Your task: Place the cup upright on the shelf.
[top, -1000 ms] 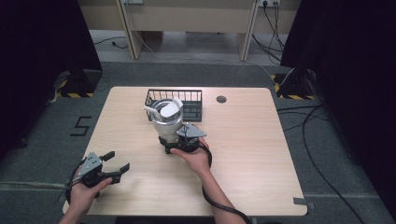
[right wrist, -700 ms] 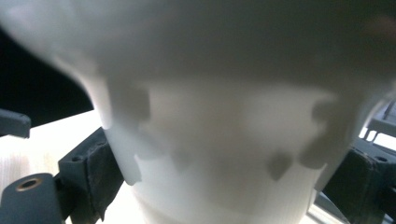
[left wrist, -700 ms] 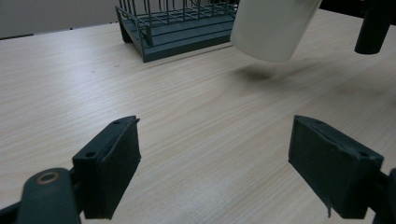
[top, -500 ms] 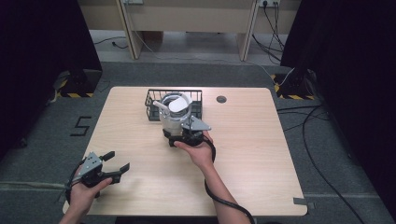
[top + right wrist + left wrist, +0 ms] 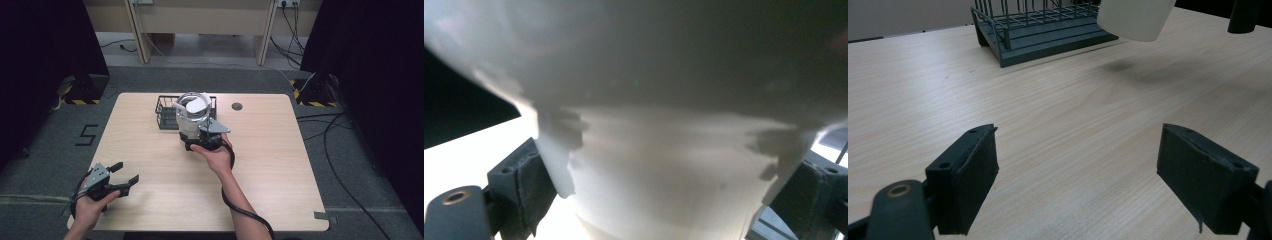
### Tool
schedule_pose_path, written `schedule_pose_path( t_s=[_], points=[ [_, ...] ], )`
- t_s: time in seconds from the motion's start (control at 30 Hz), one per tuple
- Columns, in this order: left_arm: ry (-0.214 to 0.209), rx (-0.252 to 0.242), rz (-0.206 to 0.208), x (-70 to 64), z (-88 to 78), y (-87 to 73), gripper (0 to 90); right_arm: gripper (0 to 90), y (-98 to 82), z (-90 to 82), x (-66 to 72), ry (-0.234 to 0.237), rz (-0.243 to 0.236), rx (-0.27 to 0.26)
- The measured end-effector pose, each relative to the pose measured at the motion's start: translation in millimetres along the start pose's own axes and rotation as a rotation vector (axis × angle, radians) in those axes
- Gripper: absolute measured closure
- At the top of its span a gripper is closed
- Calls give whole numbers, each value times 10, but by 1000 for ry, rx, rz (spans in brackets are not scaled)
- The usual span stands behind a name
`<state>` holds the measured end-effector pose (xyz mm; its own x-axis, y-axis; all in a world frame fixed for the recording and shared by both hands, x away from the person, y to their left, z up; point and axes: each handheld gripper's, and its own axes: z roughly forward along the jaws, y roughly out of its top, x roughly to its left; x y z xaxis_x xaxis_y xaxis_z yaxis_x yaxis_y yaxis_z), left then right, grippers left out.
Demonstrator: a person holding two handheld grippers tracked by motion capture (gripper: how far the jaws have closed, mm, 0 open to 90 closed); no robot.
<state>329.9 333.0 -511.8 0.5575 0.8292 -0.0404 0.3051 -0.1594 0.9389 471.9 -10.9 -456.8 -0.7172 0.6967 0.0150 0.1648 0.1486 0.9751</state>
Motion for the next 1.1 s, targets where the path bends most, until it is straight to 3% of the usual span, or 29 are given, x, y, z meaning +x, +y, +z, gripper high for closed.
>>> schedule_pose_path(
  t_s=[0.37, 1.1],
  points=[
    [0, 2, -1, 3, -2, 1, 159, 115, 131, 34, -82, -29, -23, 5],
    [0, 0, -6, 8, 2, -1, 159, 115, 328, 105, -289, -74, -19, 5]
  ],
)
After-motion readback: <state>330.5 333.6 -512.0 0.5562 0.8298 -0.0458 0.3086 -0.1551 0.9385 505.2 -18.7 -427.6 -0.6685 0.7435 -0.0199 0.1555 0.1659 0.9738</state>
